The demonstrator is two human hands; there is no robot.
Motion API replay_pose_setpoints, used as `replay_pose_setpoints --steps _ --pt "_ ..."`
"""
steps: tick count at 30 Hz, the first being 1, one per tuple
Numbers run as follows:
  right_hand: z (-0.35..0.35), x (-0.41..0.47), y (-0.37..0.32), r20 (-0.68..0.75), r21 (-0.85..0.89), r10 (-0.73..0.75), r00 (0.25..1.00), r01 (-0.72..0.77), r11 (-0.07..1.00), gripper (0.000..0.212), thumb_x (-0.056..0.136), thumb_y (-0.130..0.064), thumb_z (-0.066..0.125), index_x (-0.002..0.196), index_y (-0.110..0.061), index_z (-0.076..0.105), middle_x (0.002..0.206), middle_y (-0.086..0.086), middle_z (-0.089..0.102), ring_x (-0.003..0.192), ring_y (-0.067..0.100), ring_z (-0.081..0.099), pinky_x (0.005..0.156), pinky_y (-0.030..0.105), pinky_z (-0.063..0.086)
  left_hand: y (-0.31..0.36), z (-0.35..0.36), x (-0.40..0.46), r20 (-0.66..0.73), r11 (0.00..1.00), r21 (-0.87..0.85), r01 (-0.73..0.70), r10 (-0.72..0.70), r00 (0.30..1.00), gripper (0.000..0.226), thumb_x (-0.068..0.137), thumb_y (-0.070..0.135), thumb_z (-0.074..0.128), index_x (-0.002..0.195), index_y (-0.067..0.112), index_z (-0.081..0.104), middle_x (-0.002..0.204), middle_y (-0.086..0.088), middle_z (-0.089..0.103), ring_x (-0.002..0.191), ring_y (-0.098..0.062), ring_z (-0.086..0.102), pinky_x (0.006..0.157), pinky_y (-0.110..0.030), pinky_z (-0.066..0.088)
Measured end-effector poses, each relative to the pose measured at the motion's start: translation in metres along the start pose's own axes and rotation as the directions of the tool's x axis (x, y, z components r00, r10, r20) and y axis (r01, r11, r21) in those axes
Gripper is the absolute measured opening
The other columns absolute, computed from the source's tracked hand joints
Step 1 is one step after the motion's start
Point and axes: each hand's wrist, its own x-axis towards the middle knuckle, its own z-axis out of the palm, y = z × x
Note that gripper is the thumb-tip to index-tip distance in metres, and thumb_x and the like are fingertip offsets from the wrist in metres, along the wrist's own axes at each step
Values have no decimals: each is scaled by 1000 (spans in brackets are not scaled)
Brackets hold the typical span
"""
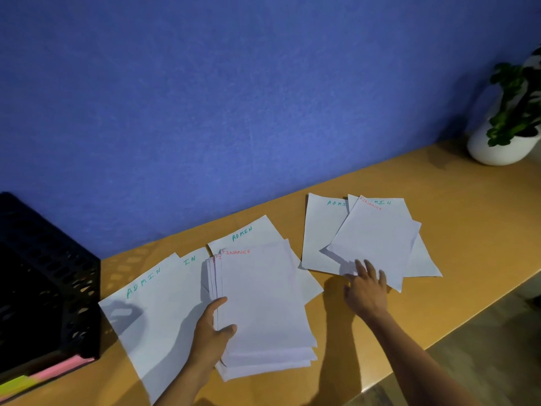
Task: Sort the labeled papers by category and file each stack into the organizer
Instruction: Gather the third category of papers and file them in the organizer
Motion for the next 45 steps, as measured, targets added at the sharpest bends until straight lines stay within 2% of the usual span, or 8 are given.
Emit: replay_pose_setpoints --steps 8,14,21,28,32,38,41,45 --pt "11 7 -4 -34 99 36 999 -32 995 45 94 -16 47 139 -18 52 153 -4 40 143 15 31 116 57 12 3 -3 -6 33 1000 -3 15 -15 999 52 87 -2 66 124 33 56 144 -2 47 134 -25 41 111 -39 37" --pt "-2 -33 -48 -437 378 -238 867 417 826 34 71 16 63 100 1 75 104 17 73 94 36 70 82 39 58 -1 -2 -6 20 998 -7 69 -68 997 49 88 -1 65 123 33 57 145 -2 45 135 -26 39 108 -38 37" --pt "-2 -107 -111 -493 575 -390 778 628 525 38 66 -8 45 79 -15 80 88 -3 77 81 12 68 76 16 48 -7 -10 -7 65 996 -45 80 -77 995 50 89 -4 61 127 30 56 143 -3 47 132 -27 43 110 -45 40" --pt "16 -138 -130 -465 642 -512 722 673 367 29 62 3 68 80 -17 77 89 -8 76 91 -2 62 91 3 38 -20 -9 -10 25 958 -244 152 -150 988 24 99 21 51 115 33 64 132 -3 58 117 -26 56 100 -45 50" --pt "25 -139 -126 -404 692 -511 759 619 371 33 67 8 67 80 -20 75 92 -14 74 92 -12 61 89 7 43 -19 -8 -18 17 933 -307 190 -194 981 40 90 54 54 123 32 59 127 -3 63 115 -28 60 100 -50 49" --pt "17 -142 -116 -149 857 -575 804 395 330 15 96 -20 60 101 -31 69 105 -24 70 106 -4 63 88 9 45 -15 -8 -23 90 975 -205 88 -71 993 90 84 7 72 150 38 18 141 -3 49 128 -28 49 101 -46 48" --pt "16 -137 -110 -63 879 -399 915 240 413 28 96 -46 53 123 -44 58 121 -21 66 116 -3 58 93 8 42 -12 -13 -25 87 965 -237 109 -90 992 103 84 1 70 152 39 3 137 -4 54 124 -29 53 99 -48 49" --pt "13 -120 -112 83 839 -43 996 -47 542 46 97 -34 58 135 -9 52 129 10 61 114 27 58 95 39 49 -10 -32 -27 121 929 -354 107 -68 990 91 83 0 71 150 37 23 131 0 62 115 -23 62 96 -45 52"
